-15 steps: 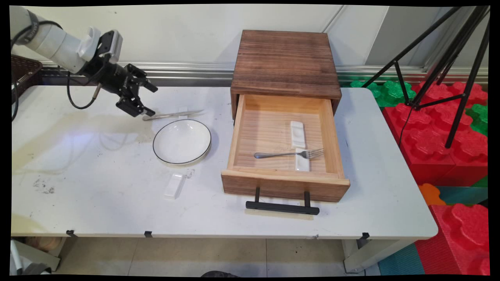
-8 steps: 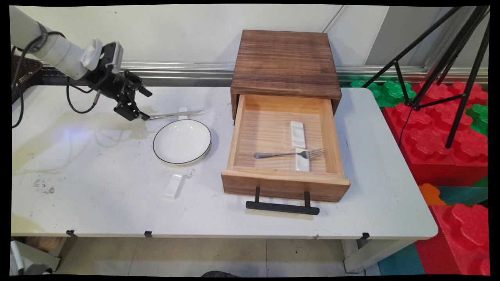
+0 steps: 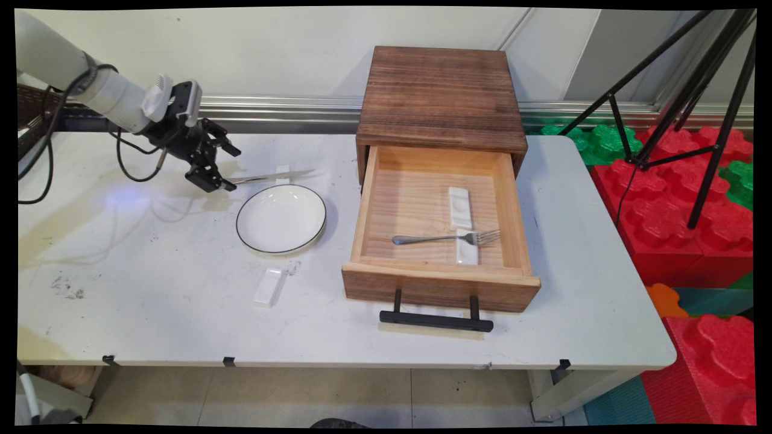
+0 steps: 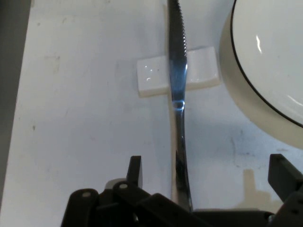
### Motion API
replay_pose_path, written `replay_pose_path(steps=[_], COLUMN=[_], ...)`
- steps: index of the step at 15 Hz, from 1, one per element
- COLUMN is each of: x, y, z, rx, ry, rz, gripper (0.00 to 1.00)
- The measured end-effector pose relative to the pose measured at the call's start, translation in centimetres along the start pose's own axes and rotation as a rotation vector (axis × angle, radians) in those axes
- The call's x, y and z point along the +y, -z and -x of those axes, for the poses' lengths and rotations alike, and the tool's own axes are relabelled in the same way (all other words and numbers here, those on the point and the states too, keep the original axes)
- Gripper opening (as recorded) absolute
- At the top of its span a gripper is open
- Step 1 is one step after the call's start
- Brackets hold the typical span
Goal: Pick up the knife from the left of the white plate
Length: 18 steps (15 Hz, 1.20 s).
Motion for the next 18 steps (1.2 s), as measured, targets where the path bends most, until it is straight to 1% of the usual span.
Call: replay_pose_path(steps=[6,14,15,18], x=[-0.9,-1.6,-1.6,-1.9], y=[-2.3,-4.0,-4.1,-4.6], z=[-0.1,-0.5,-0.6,-0.7], rx=[0.000,0.014,0.016,0.021], ry=[-0.014,-0.012,-0.012,-0.011], rz=[0.011,0.022,0.022,0.024], gripper=[1.00,1.00,0.00,0.00])
